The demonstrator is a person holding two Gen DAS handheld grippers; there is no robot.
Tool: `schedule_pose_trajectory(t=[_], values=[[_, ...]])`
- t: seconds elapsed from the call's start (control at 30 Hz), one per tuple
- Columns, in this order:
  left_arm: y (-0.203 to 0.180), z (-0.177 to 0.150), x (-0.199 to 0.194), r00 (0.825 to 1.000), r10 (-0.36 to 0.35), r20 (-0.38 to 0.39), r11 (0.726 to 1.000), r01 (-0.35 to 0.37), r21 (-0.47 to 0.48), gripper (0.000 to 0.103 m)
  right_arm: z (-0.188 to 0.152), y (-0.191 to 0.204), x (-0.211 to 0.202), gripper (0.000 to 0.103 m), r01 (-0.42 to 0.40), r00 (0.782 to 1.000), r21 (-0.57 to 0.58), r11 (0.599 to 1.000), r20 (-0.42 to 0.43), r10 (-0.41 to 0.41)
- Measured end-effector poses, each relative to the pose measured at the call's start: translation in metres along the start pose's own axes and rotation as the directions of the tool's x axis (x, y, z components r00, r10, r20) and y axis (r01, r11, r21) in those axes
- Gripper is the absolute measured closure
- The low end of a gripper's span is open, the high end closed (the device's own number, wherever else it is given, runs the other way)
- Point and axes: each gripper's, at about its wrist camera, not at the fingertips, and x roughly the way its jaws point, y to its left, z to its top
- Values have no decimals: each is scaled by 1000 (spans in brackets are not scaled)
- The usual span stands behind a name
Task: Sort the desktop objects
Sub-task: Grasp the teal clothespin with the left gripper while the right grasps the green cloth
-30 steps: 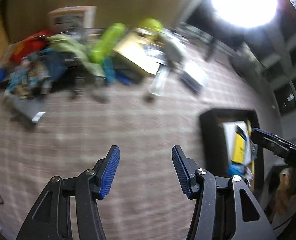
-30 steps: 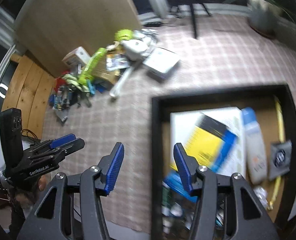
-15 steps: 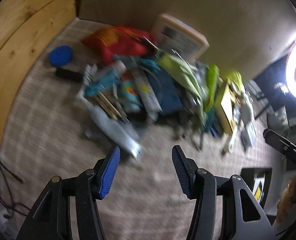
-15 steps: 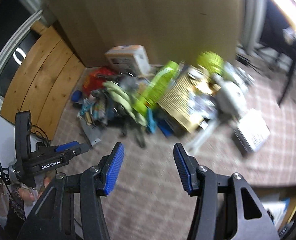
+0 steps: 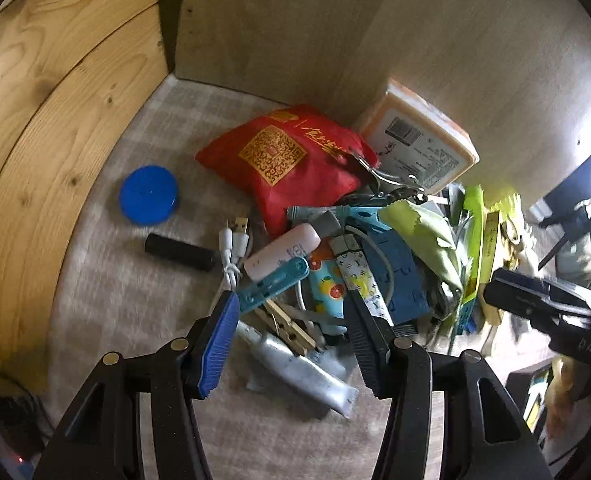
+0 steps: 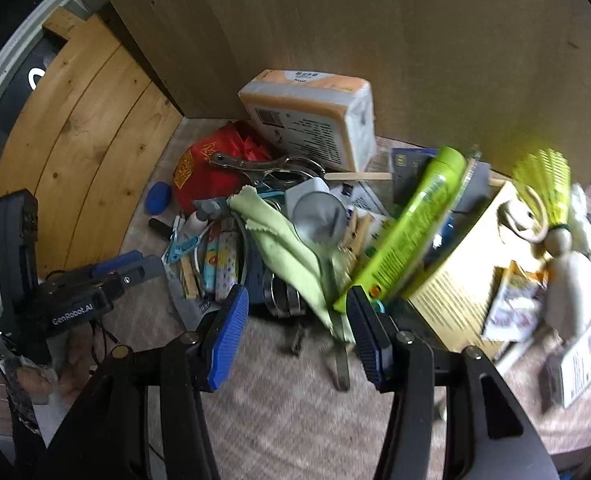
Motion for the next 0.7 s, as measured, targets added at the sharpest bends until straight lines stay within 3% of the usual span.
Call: schedule_pose_trajectory(t=[0.17,0.4,0.47,0.53,0.63,0.7], values=[[-8,-1,16,997,72,-15,992,-70,102,51,11,8,16,52,10,1000,-38,999,-28,-11],[-8,0,35,995,92,-36,989,-87,116,51,22,15,34,54,44,998,-62,997,-46,-47],[-10,0,39,994,102,-32,987,-98,125,51,23,15,36,59,57,997,-66,996,-47,-60],[-12,2,41,994,105,-28,986,-101,129,51,24,14,41,73,66,996,-70,995,-62,-71],[-13,4,44,993,114,-23,987,-110,121,55,25,13,45,76,57,996,-80,995,-62,-62],[-11,4,47,993,113,-30,988,-109,111,72,25,13,44,87,39,997,-73,997,-60,-43]])
